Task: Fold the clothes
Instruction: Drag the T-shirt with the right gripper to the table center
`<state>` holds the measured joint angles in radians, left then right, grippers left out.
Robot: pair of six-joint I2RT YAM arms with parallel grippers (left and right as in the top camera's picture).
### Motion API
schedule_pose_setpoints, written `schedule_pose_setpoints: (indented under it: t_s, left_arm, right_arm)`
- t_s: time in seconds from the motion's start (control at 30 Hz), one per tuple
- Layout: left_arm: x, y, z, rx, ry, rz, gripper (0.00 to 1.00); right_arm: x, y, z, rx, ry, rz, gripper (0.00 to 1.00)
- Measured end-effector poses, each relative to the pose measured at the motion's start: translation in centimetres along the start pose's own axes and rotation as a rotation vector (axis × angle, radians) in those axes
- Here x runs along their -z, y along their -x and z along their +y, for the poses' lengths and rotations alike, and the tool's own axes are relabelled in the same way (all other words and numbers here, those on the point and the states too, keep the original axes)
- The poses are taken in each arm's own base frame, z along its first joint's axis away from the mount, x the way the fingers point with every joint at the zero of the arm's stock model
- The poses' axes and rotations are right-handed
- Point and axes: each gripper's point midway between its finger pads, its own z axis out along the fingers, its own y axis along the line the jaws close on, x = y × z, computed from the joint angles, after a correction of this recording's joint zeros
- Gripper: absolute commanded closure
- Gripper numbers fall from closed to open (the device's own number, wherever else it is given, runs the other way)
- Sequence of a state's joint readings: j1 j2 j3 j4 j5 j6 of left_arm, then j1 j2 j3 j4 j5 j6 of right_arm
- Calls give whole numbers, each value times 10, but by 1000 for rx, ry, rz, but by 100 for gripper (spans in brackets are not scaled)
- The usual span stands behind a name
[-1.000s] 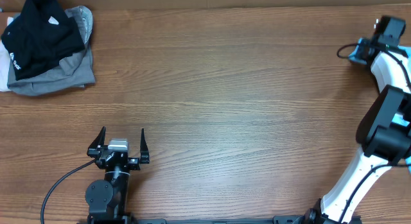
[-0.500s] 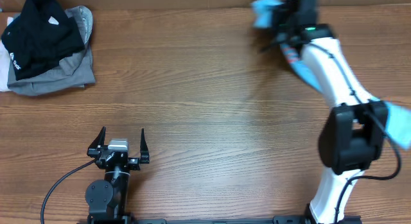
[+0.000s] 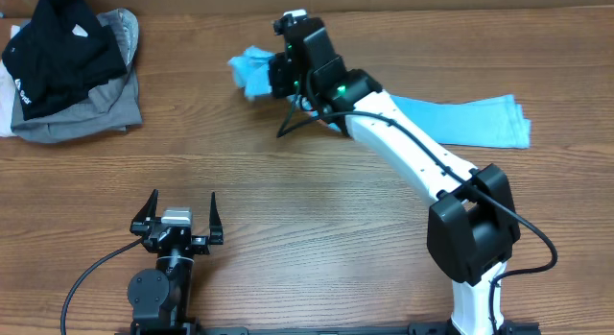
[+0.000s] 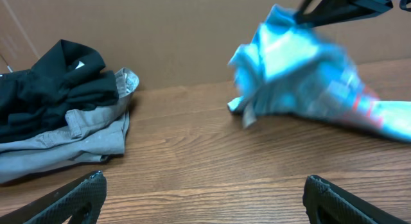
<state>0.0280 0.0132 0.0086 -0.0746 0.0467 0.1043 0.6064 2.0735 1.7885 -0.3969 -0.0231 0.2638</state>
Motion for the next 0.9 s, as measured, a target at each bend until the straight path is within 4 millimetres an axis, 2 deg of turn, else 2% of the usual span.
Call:
schedule_pose_setpoints:
  t_s: [0.1,0.13,0.2,0.27,0.33,0.37,0.4,0.43,0.5,0.53,0.67,0.7,0.77,0.9]
  left_arm:
    - [0,0,0,0,0,0,0]
    - [0,0,0,0,0,0,0]
    - [0,0,0,0,0,0,0]
    - [0,0,0,0,0,0,0]
    - [0,0,0,0,0,0,0]
    - [0,0,0,0,-1,0,0]
    - [0,0,0,0,0,0,0]
    - [0,0,0,0,-1,0,0]
    - [0,0,0,0,-1,0,0]
    - [0,0,0,0,0,0,0]
    - [0,0,0,0,-1,0,0]
    - [0,0,0,0,0,0,0]
    - [0,0,0,0,0,0,0]
    - [0,0,0,0,-1,0,0]
  right_arm:
    - [0,-3,7,-6,13,6,29]
    - [0,-5,7,-13,11,13,28]
    - [0,-12,0,-23,-7,46,25]
    - [1,-17,-10,-32,-30,75,15]
    - [4,-23,-29,-50,-75,107,4]
    - [6,-23,-40,-61,-101,114,0]
    - [15,-25,-66,-90,-164,142,0]
    - [18,-24,-74,-95,-182,147,0]
    - [36,-18,-111,-148,-256,153,0]
    - [50,-13,-136,-191,-304,149,0]
    - [98,-4,-206,-323,-427,139,0]
    - [112,-9,-227,-365,-465,158,0]
    - [129,-19,-254,-424,-514,187,0]
    - [153,-44,-289,-531,-578,262,0]
